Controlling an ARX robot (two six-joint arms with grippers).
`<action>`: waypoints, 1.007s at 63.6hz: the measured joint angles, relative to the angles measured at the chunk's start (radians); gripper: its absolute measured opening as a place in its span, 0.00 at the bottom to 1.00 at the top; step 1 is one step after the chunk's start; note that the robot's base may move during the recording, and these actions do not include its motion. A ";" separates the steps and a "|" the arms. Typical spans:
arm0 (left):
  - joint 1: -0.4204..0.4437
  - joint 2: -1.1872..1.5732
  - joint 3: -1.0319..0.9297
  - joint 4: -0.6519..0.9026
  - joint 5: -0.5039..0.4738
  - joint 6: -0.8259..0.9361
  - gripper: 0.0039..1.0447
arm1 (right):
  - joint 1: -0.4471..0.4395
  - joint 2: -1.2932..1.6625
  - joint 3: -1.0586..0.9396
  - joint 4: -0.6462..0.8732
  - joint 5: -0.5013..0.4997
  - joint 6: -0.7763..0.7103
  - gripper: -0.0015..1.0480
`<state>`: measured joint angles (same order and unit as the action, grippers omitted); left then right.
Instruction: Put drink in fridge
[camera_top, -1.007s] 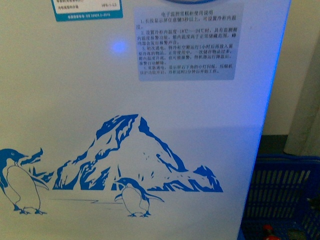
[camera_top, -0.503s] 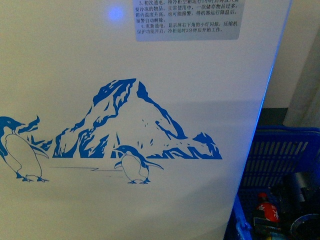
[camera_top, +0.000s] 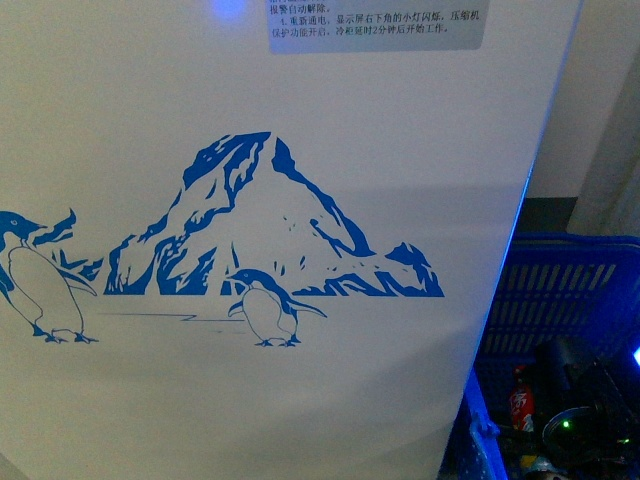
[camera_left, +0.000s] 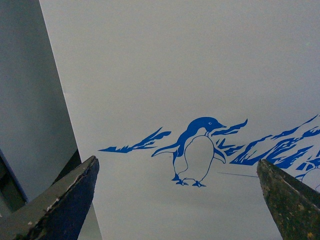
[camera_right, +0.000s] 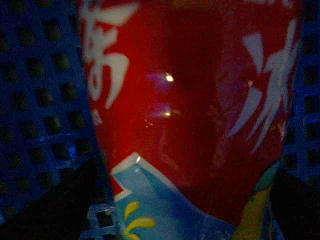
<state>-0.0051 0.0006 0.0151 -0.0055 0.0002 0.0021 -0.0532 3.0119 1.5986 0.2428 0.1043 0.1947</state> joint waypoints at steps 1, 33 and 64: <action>0.000 0.000 0.000 0.000 0.000 0.000 0.92 | 0.000 0.005 0.006 -0.008 0.004 0.000 0.93; 0.000 0.000 0.000 0.000 0.000 0.000 0.92 | 0.003 -0.003 0.005 -0.079 -0.028 -0.004 0.56; 0.000 0.000 0.000 0.000 0.000 0.000 0.92 | -0.070 -0.841 -0.636 0.141 -0.015 -0.166 0.38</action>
<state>-0.0051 0.0006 0.0151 -0.0055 0.0002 0.0021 -0.1230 2.1712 0.9623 0.3836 0.0891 0.0288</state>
